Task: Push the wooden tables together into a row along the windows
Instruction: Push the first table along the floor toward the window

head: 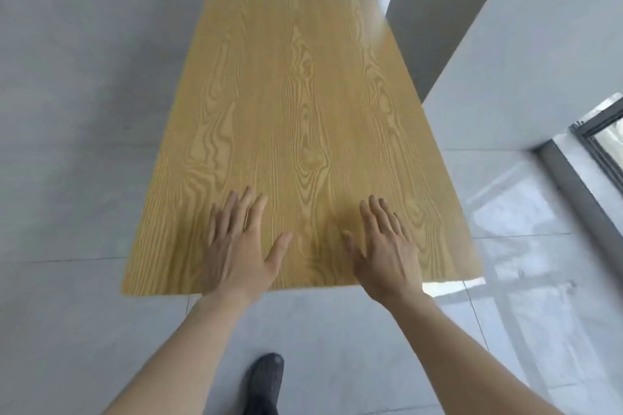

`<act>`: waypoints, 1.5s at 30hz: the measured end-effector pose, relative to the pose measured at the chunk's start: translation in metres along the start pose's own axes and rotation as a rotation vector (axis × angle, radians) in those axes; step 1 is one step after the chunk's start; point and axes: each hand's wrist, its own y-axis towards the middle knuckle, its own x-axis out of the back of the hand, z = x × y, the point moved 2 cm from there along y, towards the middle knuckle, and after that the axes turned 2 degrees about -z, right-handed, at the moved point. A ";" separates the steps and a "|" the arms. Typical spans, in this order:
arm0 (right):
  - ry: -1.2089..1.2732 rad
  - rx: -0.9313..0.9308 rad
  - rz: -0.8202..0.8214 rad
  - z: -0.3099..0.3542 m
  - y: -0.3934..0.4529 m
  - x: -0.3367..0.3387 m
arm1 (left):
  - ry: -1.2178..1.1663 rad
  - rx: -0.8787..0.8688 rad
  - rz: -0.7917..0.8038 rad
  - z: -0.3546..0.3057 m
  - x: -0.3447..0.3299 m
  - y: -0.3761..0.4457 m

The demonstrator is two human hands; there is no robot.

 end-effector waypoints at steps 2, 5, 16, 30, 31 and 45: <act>-0.023 0.015 -0.024 -0.010 0.000 -0.016 | 0.027 0.000 -0.003 0.003 -0.018 -0.003; -0.023 0.036 -0.082 -0.020 -0.002 -0.034 | 0.091 0.017 -0.004 0.010 -0.039 -0.006; -0.010 0.093 -0.253 -0.024 0.010 -0.042 | 0.137 0.042 -0.070 0.009 -0.046 0.004; -0.020 0.114 -0.229 -0.028 0.097 -0.047 | 0.122 0.051 -0.103 0.013 -0.052 0.088; -0.019 0.113 -0.229 -0.028 0.105 -0.047 | 0.123 0.053 -0.105 0.013 -0.053 0.095; -0.019 0.127 -0.262 -0.028 0.195 -0.053 | 0.128 0.055 -0.120 0.018 -0.057 0.183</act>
